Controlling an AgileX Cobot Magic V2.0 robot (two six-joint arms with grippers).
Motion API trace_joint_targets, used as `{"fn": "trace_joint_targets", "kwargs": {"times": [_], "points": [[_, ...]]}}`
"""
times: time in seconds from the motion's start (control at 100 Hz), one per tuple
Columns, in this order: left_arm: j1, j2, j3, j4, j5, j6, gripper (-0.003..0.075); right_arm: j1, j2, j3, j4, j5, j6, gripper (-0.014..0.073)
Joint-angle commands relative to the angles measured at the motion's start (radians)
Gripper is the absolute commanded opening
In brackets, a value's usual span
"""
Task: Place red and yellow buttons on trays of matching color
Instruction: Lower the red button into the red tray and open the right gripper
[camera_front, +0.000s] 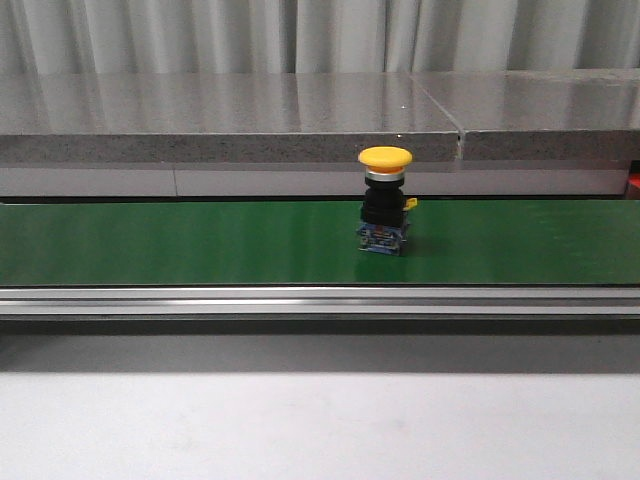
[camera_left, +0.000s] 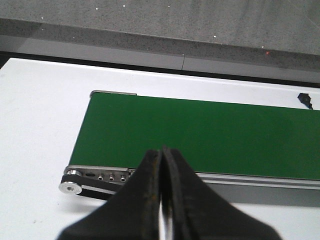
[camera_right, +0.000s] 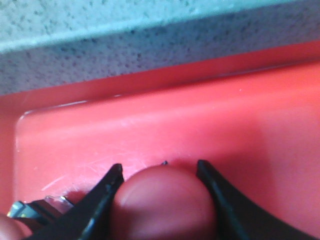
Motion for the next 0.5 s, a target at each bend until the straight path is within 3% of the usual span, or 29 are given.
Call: {"fn": "trace_joint_targets", "kwargs": {"times": [0.0, 0.15, 0.22, 0.49], "points": [[-0.009, 0.008, -0.023, -0.010, -0.067, -0.001, -0.0019, -0.007, -0.059, -0.034, 0.015, -0.026, -0.005, 0.0258], [-0.009, 0.008, -0.023, -0.010, -0.067, -0.001, -0.0019, -0.007, -0.063, -0.035, 0.015, -0.034, -0.005, 0.0503], [-0.009, 0.008, -0.023, -0.010, -0.067, -0.001, -0.0019, -0.007, -0.070, -0.035, 0.015, -0.037, -0.005, 0.0574], [-0.009, 0.008, -0.023, -0.010, -0.067, -0.001, -0.0019, -0.008, -0.137, -0.036, 0.015, -0.031, -0.005, 0.0596]]}}
